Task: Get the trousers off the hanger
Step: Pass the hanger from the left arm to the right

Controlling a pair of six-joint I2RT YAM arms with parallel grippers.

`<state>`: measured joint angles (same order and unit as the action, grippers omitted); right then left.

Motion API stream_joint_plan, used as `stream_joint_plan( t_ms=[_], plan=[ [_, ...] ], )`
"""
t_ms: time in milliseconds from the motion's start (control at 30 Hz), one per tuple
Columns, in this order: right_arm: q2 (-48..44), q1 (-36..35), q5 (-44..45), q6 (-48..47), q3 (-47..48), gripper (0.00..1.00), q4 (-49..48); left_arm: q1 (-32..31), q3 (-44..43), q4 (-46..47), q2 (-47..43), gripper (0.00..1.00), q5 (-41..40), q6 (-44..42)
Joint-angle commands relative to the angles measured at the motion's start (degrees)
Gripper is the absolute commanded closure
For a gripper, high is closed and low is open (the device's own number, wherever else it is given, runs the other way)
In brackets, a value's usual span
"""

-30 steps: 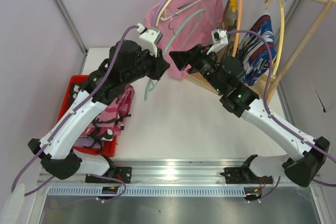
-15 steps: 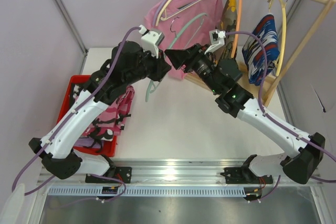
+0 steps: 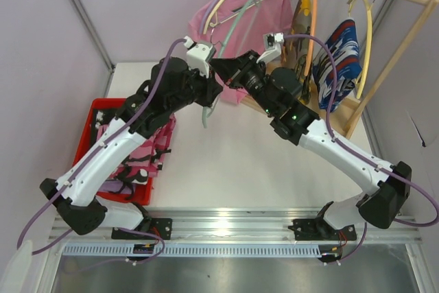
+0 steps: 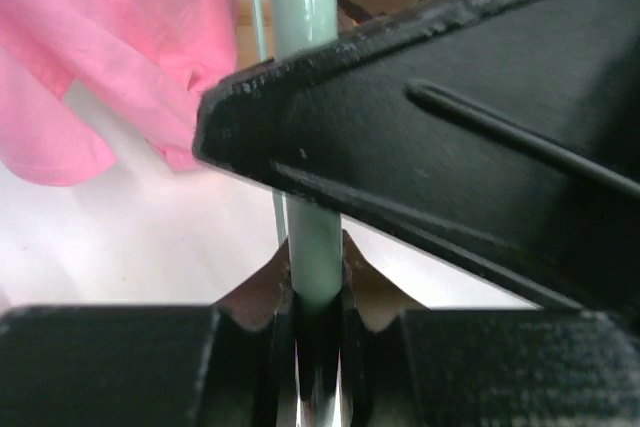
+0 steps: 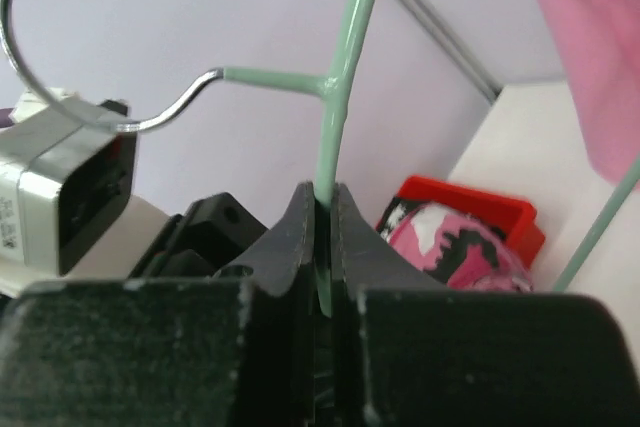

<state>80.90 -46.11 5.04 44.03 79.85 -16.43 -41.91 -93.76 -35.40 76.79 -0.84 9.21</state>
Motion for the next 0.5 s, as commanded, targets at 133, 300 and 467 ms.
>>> stream_joint_plan(
  t_ms=[133,300,467],
  plan=[
    [0.1,0.3,8.2,11.4,2.0,1.0,0.2,-0.8,10.6,15.9,-8.0,0.88,-5.2,-3.1],
    [0.1,0.3,11.7,19.5,2.5,1.0,1.3,-0.8,22.6,29.9,-17.7,0.46,-2.9,-4.9],
    [0.6,0.1,13.0,22.3,3.6,1.0,1.2,-0.8,24.1,29.6,-18.3,0.33,-4.0,-7.6]
  ],
)
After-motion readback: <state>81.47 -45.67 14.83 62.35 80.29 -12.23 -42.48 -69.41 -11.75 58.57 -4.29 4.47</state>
